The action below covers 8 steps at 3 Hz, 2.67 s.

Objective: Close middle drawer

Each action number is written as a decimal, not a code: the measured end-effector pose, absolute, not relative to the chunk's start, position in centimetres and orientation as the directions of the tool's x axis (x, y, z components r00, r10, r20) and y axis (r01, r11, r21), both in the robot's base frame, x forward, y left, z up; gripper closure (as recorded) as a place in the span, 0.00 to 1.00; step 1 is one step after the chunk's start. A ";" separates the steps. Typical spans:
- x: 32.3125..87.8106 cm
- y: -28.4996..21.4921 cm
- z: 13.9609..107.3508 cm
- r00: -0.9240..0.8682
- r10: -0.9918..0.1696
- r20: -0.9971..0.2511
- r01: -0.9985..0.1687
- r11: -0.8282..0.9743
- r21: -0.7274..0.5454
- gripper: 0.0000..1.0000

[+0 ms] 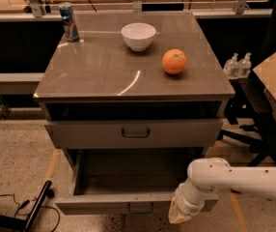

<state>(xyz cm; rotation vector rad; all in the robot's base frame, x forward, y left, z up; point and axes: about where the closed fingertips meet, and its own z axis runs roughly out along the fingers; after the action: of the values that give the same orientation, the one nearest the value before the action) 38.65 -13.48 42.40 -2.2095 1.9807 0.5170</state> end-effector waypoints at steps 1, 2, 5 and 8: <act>40.5 -12.9 41.8 0.103 -0.935 -0.339 -0.984 -0.145 0.101 1.00; 42.5 -12.4 42.1 0.118 -0.933 -0.341 -0.986 -0.150 0.068 1.00; 46.9 -14.6 44.2 0.081 -0.931 -0.356 -0.997 -0.074 -0.034 1.00; 41.7 -14.2 41.4 0.029 -0.926 -0.376 -0.995 -0.063 0.079 1.00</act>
Offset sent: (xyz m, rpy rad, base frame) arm 0.0657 0.0157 0.0023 0.0198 -0.1076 0.0208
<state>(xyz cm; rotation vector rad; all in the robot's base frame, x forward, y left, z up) 41.65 -14.23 41.36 -2.0944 1.9971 0.4909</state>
